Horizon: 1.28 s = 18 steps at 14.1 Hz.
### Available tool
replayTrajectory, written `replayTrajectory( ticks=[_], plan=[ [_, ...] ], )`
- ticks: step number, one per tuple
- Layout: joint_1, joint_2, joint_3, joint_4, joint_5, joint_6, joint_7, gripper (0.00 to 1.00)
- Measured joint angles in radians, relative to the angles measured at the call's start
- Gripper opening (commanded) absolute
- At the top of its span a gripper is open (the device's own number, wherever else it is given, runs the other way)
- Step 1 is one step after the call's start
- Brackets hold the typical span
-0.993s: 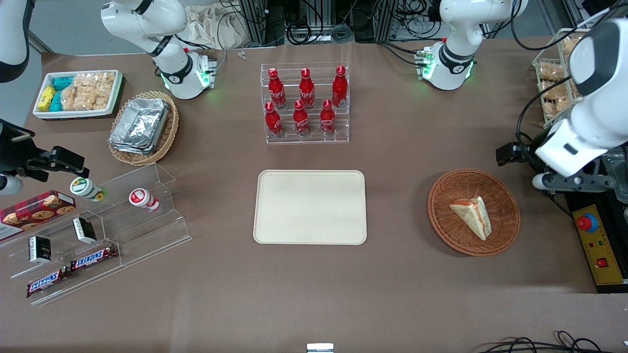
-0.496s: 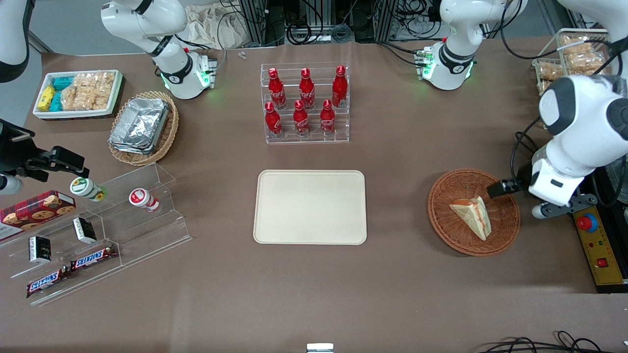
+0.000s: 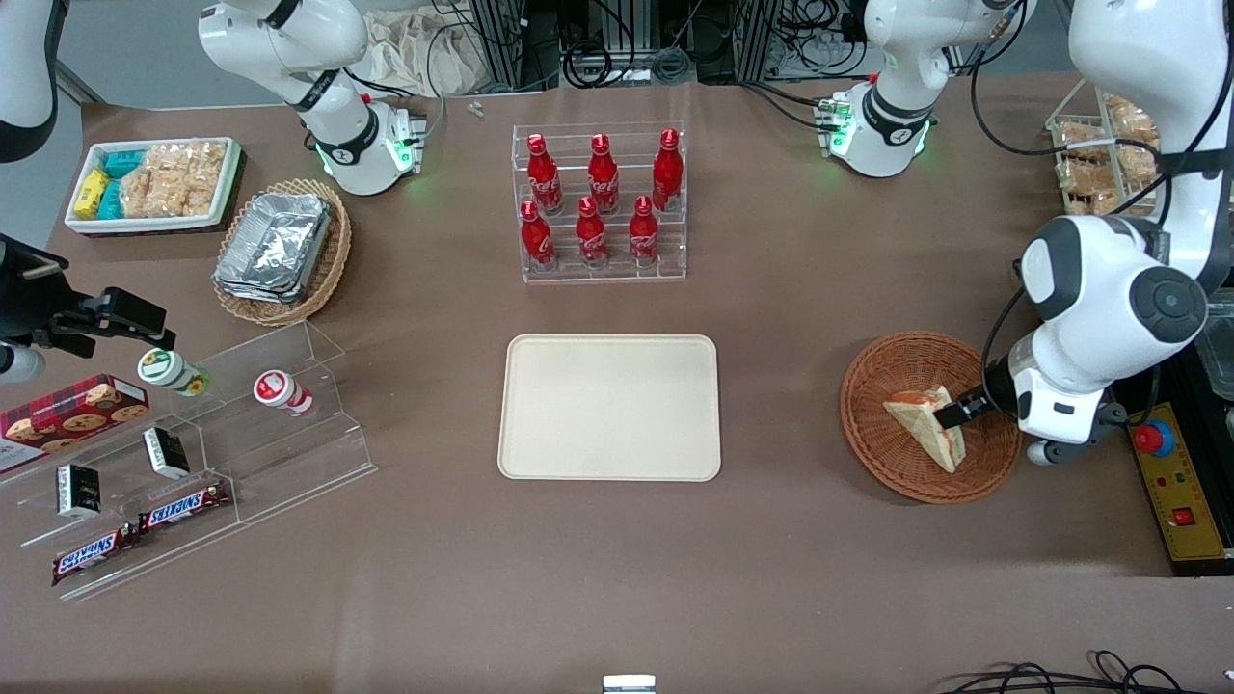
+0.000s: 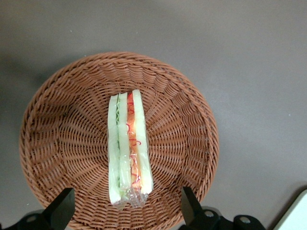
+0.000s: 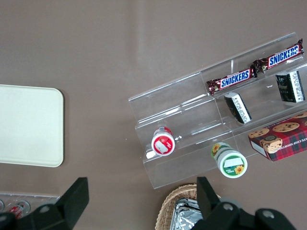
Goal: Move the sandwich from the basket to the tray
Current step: 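Lower the left gripper and close it on the triangular sandwich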
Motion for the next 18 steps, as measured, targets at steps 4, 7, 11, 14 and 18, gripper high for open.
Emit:
replayTrajectory(
  ticks=[4, 7, 11, 14, 18],
  plan=[
    [-0.001, 0.046, 0.000, -0.001, 0.000, 0.054, -0.053, 1.00],
    [-0.001, 0.065, -0.001, -0.015, 0.000, 0.070, -0.074, 1.00],
    [-0.001, 0.076, -0.001, -0.069, 0.000, 0.137, -0.087, 1.00],
    [-0.001, 0.084, -0.001, -0.096, 0.000, 0.168, -0.091, 1.00],
    [-0.001, 0.121, -0.001, -0.121, 0.001, 0.231, -0.092, 0.06]
  ],
)
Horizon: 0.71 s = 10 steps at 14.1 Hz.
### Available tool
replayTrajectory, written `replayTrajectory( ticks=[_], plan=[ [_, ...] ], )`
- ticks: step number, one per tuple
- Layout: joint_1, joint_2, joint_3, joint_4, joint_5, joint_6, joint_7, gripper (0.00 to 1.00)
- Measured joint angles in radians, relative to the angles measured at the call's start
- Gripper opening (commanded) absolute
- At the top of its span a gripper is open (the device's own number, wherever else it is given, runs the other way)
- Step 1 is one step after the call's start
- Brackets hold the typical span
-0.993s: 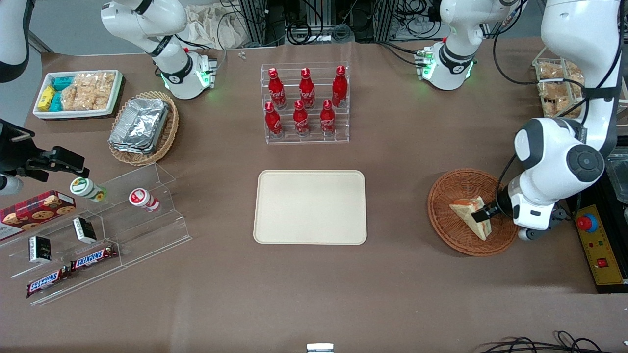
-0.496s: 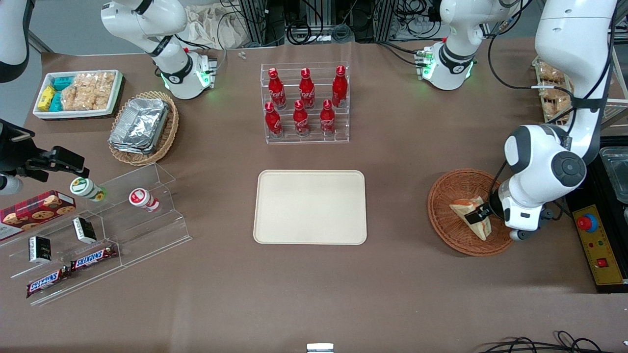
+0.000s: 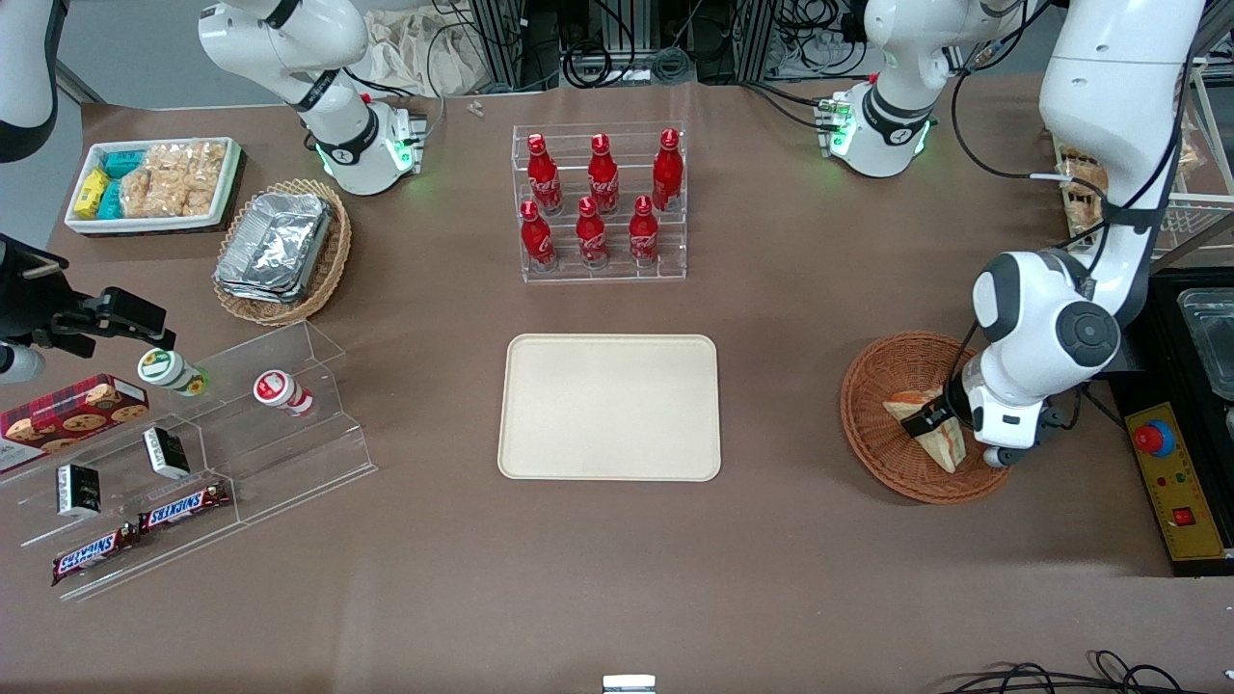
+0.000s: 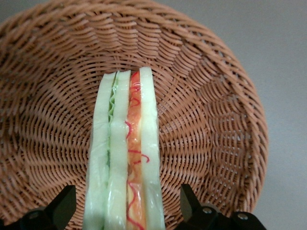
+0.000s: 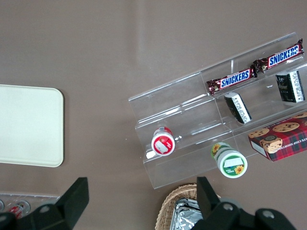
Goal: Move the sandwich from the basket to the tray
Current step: 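Lower the left gripper and close it on the triangular sandwich, then lift the sandwich and carry it over the cream tray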
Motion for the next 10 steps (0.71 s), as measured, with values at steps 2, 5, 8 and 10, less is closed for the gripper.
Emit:
replayTrajectory(
  ticks=[2, 5, 8, 10],
  plan=[
    [0.000, 0.011, 0.000, 0.000, 0.000, 0.008, 0.000, 0.00],
    [0.001, 0.007, 0.001, 0.002, 0.000, 0.011, -0.006, 0.00],
    [0.001, -0.002, 0.001, 0.006, 0.001, 0.011, -0.009, 0.00],
    [0.001, -0.019, 0.001, 0.020, 0.001, -0.031, -0.012, 0.00]
  ],
)
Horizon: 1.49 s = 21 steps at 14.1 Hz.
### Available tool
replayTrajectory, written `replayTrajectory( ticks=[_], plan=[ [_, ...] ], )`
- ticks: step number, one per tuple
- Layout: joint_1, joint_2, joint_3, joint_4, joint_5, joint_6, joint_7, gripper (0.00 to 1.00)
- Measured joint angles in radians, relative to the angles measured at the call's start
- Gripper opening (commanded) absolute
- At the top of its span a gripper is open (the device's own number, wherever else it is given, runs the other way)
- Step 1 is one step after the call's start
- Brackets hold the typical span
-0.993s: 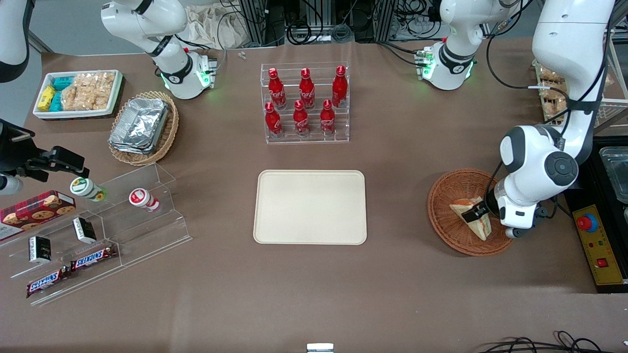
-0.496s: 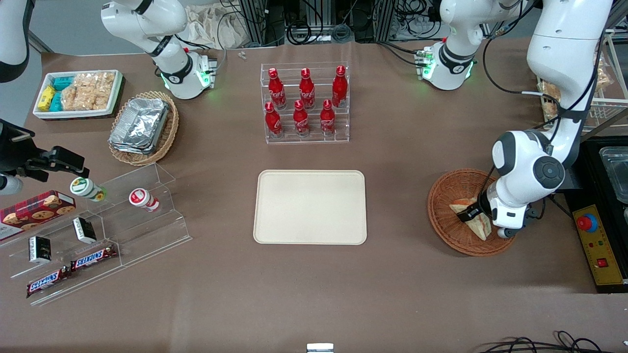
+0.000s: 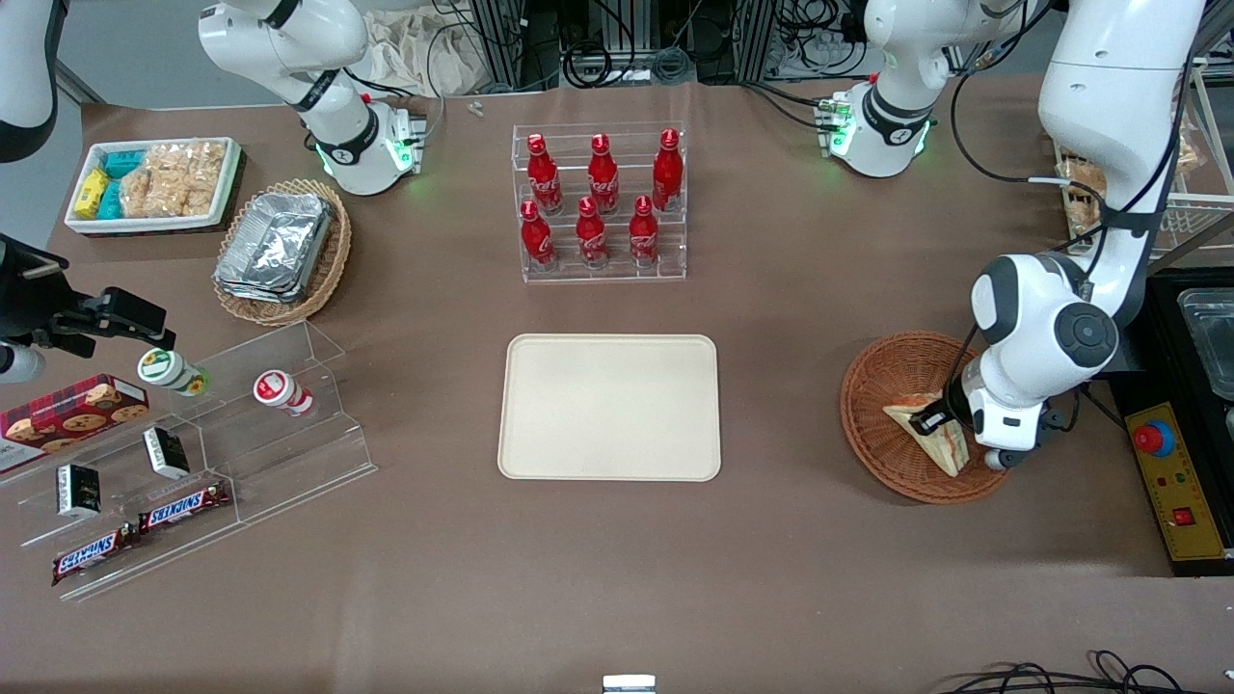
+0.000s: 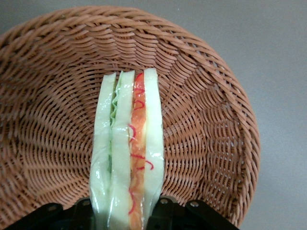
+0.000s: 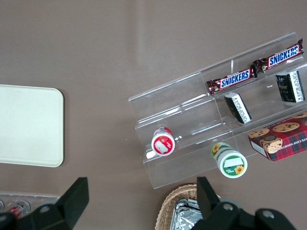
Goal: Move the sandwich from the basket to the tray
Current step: 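Lift the sandwich and carry it over the cream tray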
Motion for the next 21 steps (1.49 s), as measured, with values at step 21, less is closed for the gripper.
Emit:
replayTrajectory(
  ticks=[21],
  plan=[
    [-0.012, -0.142, -0.481, 0.588, 0.031, -0.891, -0.006, 0.00]
  ],
)
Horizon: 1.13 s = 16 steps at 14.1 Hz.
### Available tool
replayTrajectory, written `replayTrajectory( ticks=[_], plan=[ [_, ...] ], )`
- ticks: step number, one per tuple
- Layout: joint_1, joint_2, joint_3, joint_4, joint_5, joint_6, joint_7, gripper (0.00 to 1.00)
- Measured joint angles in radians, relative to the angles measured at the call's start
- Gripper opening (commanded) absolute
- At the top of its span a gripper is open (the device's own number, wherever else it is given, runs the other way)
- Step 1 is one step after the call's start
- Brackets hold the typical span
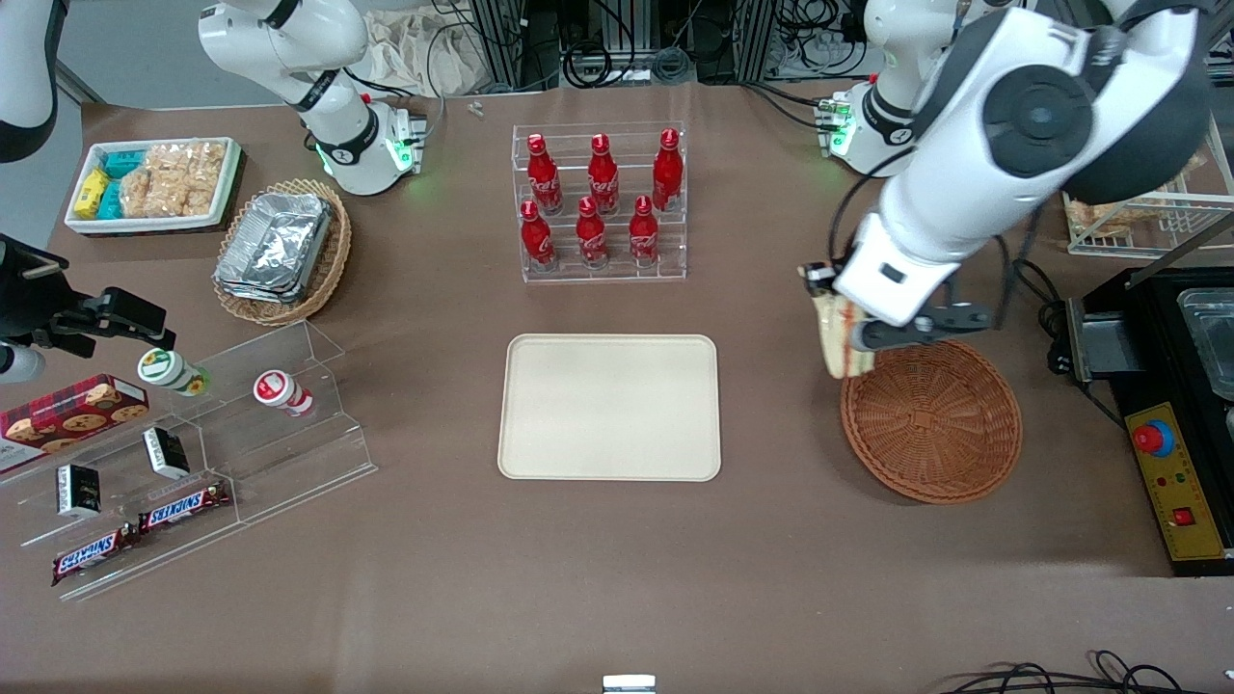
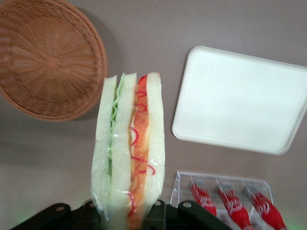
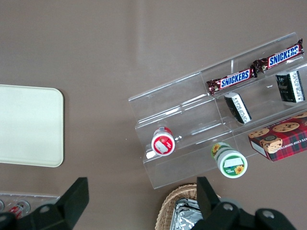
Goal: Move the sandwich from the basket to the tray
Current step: 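Lift the sandwich and carry it over the cream tray, then lower the sandwich onto the tray and open the left gripper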
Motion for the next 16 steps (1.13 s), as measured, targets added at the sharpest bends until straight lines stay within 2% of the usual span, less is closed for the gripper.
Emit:
replayTrajectory(
  ticks=[5, 8, 10, 13, 16],
  plan=[
    [-0.026, 0.086, -0.062, -0.001, 0.010, 0.041, 0.002, 0.00],
    [-0.117, 0.146, -0.065, -0.004, 0.088, 0.060, -0.039, 0.00],
    [-0.163, 0.198, -0.065, -0.006, 0.106, 0.119, -0.069, 0.00],
    [-0.196, 0.268, -0.065, -0.006, 0.111, 0.197, -0.075, 0.00],
    [-0.215, 0.330, -0.064, -0.007, 0.171, 0.232, -0.094, 0.00]
  ],
)
